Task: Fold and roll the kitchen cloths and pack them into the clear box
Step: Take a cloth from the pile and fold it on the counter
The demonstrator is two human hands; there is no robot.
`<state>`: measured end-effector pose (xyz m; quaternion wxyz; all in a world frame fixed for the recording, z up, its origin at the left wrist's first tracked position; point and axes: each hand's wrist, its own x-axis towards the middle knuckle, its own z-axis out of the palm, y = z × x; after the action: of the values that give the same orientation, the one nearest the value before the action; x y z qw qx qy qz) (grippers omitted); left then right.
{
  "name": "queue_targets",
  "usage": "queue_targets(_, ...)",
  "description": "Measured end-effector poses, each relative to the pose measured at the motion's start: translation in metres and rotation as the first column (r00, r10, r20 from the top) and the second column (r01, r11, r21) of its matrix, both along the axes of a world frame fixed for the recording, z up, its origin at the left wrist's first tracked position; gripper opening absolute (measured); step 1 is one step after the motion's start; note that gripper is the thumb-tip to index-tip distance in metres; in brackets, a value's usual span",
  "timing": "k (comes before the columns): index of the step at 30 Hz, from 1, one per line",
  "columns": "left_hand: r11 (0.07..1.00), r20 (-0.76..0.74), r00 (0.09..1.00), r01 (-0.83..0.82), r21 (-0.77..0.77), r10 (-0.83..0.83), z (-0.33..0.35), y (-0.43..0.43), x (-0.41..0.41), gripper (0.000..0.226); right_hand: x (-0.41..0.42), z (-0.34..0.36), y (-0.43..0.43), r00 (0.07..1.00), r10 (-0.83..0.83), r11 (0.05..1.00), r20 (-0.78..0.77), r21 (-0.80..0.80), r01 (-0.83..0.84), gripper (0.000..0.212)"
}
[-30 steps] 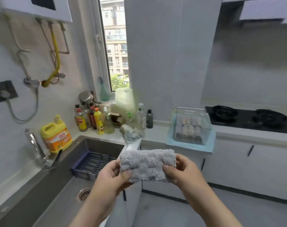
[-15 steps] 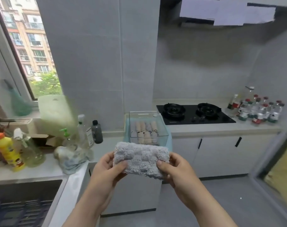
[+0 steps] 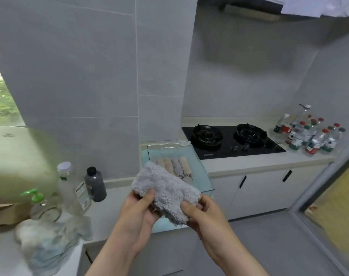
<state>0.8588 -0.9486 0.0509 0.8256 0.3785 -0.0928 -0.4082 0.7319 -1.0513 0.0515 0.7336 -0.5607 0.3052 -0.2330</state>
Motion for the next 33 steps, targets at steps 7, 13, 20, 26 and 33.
queue_targets(7, 0.982, 0.155, 0.986, 0.04, 0.186, -0.069, 0.001, -0.072, 0.045, 0.046, 0.02, 0.006, -0.073, 0.982, 0.146, 0.953, -0.116, -0.251, -0.171, 0.077)
queue_targets(13, 0.949, 0.196, 0.975, 0.041, 0.314, -0.107, -0.006, -0.15, 0.063, 0.032, 0.046, 0.017, -0.157, 0.931, 0.311, 0.88, -0.189, -0.312, -0.357, 0.082)
queue_targets(20, 0.918, 0.224, 0.971, -0.012, 0.397, -0.084, -0.014, -0.215, 0.073, 0.02, 0.079, 0.003, -0.223, 0.883, 0.386, 0.835, -0.267, -0.305, -0.457, 0.085)
queue_targets(26, 0.828, 0.389, 0.905, -0.079, 0.556, -0.175, -0.057, -0.238, 0.097, 0.018, 0.089, -0.014, -0.27, 0.882, 0.225, 0.815, -0.413, -0.416, -0.403, 0.081)
queue_targets(33, 0.524, 0.456, -0.333, -0.148, 0.839, -0.825, -0.141, -0.253, 0.1, 0.023, 0.079, -0.037, -0.308, 0.804, 0.127, 0.785, -0.581, -0.437, -0.44, 0.086)
